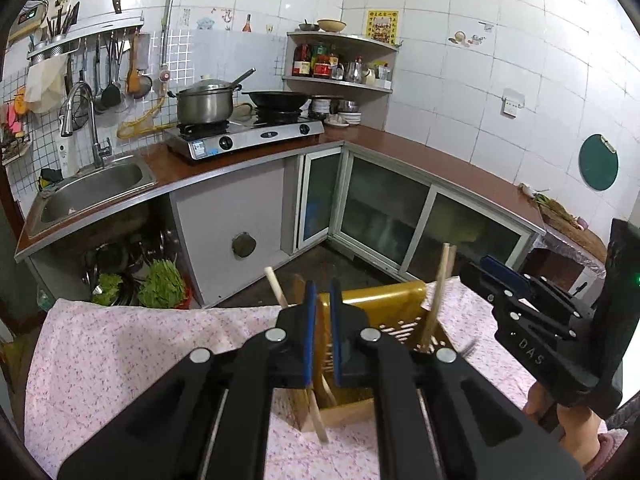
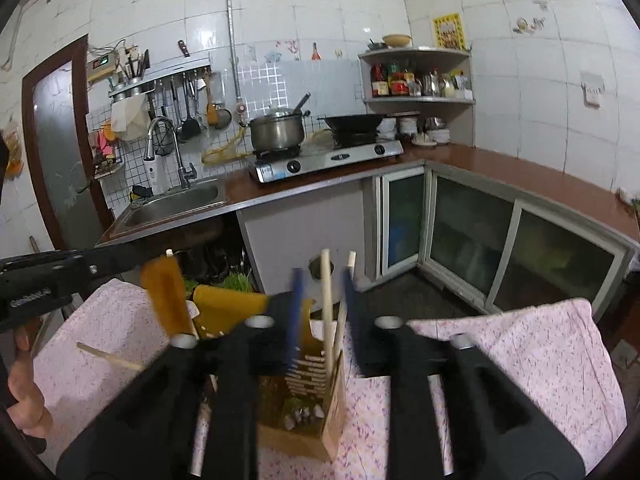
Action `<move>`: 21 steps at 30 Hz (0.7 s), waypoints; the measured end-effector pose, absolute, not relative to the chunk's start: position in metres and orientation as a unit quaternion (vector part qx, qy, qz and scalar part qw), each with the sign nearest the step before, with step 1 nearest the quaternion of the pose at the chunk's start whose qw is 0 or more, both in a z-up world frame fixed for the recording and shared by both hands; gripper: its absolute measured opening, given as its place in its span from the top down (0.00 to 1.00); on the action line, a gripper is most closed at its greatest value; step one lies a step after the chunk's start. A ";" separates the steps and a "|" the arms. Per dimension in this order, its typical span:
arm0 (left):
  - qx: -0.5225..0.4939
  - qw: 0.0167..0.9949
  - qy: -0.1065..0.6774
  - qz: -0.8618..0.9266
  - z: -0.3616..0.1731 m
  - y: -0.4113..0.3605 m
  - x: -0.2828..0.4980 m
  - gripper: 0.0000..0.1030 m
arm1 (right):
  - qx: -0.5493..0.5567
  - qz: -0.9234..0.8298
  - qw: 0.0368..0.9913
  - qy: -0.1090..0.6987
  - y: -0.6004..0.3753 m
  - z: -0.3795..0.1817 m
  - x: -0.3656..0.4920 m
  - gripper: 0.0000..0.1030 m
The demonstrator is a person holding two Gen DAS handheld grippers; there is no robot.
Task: Organize utensils
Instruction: 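Lower the chopstick into the holder and open the right tool while the left tool releases the spatula, then move both open tools down to the blue spatula and a chopstick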
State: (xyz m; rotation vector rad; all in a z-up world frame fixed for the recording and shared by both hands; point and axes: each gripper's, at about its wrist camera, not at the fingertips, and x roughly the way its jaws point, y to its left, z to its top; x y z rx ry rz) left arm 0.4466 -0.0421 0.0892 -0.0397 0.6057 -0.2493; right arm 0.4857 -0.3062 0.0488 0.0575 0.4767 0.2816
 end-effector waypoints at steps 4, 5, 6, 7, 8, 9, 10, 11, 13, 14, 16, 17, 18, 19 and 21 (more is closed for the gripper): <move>-0.018 0.956 0.276 -0.100 0.107 -0.034 0.423 0.33 | 0.028 0.126 0.964 0.234 -0.317 0.064 0.466 0.65; -0.014 0.959 0.265 -0.094 0.111 -0.030 0.414 0.32 | 0.025 0.122 0.964 0.235 -0.319 0.067 0.462 0.64; -0.014 0.958 0.269 -0.095 0.113 -0.027 0.407 0.32 | 0.022 0.116 0.964 0.238 -0.323 0.070 0.454 0.64; -0.019 0.956 0.278 -0.094 0.112 -0.024 0.402 0.32 | 0.022 0.113 0.963 0.244 -0.327 0.072 0.447 0.63; -0.022 0.953 0.288 -0.088 0.111 -0.021 0.399 0.32 | 0.020 0.109 0.962 0.248 -0.330 0.072 0.441 0.62; -0.025 0.950 0.302 -0.079 0.108 -0.017 0.394 0.31 | 0.015 0.100 0.961 0.257 -0.334 0.070 0.433 0.61; -0.027 0.947 0.310 -0.076 0.105 -0.015 0.391 0.30 | 0.010 0.093 0.958 0.270 -0.337 0.067 0.426 0.60; -0.027 0.943 0.323 -0.070 0.099 -0.012 0.383 0.27 | 0.008 0.088 0.955 0.282 -0.340 0.062 0.419 0.60; -0.027 0.935 0.351 -0.055 0.086 -0.009 0.372 0.26 | 0.005 0.078 0.948 0.308 -0.344 0.052 0.409 0.60; -0.030 0.930 0.361 -0.054 0.079 -0.009 0.367 0.25 | 0.004 0.072 0.944 0.322 -0.346 0.044 0.402 0.60; -0.033 0.918 0.392 -0.050 0.061 -0.008 0.357 0.23 | 0.003 0.062 0.936 0.347 -0.349 0.030 0.392 0.60; -0.033 0.912 0.407 -0.047 0.051 -0.008 0.353 0.23 | 0.002 0.058 0.930 0.362 -0.350 0.021 0.386 0.60; -0.035 0.907 0.418 -0.044 0.044 -0.008 0.349 0.23 | 0.002 0.055 0.926 0.374 -0.349 0.014 0.381 0.60; -0.042 0.899 0.433 -0.044 0.034 -0.007 0.345 0.23 | 0.004 0.055 0.920 0.387 -0.349 0.007 0.376 0.60; -0.052 0.889 0.454 -0.041 0.016 -0.003 0.337 0.23 | 0.007 0.058 0.911 0.409 -0.346 -0.006 0.365 0.60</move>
